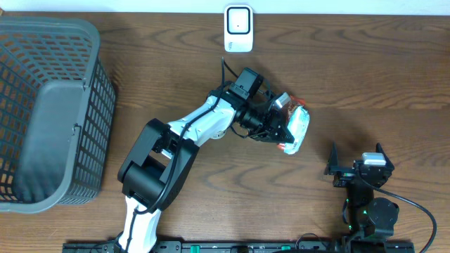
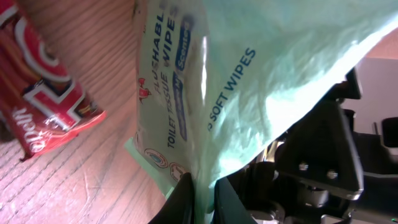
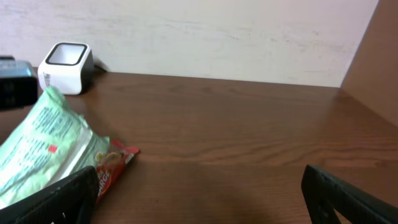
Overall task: Scan the item barcode
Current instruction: 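Carry the wipes pack right and set it down beside the TOP bar, then retract the left arm and reach the right gripper toward the wipes pack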
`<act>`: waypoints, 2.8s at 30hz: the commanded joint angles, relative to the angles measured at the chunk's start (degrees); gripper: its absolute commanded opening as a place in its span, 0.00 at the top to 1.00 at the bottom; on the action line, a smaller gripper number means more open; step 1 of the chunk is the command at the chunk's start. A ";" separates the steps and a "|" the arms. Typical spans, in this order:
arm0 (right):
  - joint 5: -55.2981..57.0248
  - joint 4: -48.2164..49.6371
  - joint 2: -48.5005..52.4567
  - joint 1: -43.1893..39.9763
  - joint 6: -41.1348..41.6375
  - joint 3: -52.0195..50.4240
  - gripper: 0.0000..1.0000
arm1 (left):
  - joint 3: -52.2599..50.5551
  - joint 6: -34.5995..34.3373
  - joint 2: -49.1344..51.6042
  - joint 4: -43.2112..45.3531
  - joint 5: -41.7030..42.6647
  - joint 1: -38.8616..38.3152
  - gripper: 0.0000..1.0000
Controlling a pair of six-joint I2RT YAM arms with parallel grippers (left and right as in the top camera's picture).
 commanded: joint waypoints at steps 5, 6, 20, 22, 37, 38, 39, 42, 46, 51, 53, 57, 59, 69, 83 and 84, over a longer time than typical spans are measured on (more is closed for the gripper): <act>-0.07 -0.22 -0.09 0.48 -0.70 -0.07 0.01 | -0.70 -0.31 5.40 0.81 -0.52 0.09 0.64; -0.07 -0.22 -0.09 0.48 -0.70 -0.07 0.01 | -0.70 -0.31 5.66 0.81 -1.90 0.09 0.62; -0.07 -0.22 -0.09 0.48 -0.70 -0.07 0.01 | 0.04 -0.17 4.79 5.44 -11.47 0.02 0.21; -0.07 -0.22 -0.09 0.48 -0.70 -0.07 0.01 | 0.20 -0.13 3.19 5.42 -14.16 0.04 0.19; -0.07 0.11 -0.09 0.48 -0.72 -0.07 0.01 | 0.24 14.91 -37.99 -1.68 -68.39 -2.62 0.02; -0.07 0.20 -0.09 0.48 -0.72 -0.07 0.01 | 0.24 17.64 -40.79 -0.81 -73.77 -1.97 0.02; -0.07 0.13 -0.09 0.48 -0.72 -0.07 0.01 | 0.24 19.85 -42.84 -0.07 -77.24 -1.27 0.02; 0.28 0.83 -0.09 0.46 -0.37 -0.07 0.01 | 0.24 27.58 -50.05 1.99 -86.07 2.29 0.02; -9.51 -2.08 0.04 0.50 12.24 3.54 0.01 | 0.24 34.42 -58.01 2.14 -88.46 9.40 0.02; -6.47 -19.65 4.83 0.50 16.13 15.50 0.01 | 0.24 36.57 -64.81 -0.90 -88.43 19.10 0.02; -5.40 -25.70 9.51 0.50 17.03 21.94 0.01 | 0.24 36.54 -66.64 -2.78 -88.41 22.29 0.02; -5.16 -36.37 25.42 0.50 19.96 36.22 0.01 | 0.22 35.85 -69.92 -4.31 -88.37 26.95 0.02; -4.92 -42.71 35.78 0.50 20.87 43.10 0.01 | 0.22 34.56 -72.08 -5.44 -87.58 27.76 0.02; -19.58 -52.04 72.15 0.48 22.73 58.01 0.01 | -1.46 34.58 -85.79 -8.76 -78.64 27.98 0.02; -7.63 -45.46 93.79 0.44 19.63 57.83 0.10 | -9.35 34.60 -93.13 -4.13 -78.66 27.98 0.02; -5.66 -45.40 93.79 0.44 19.34 57.53 0.10 | -9.55 34.62 -93.13 -3.98 -78.68 27.98 0.02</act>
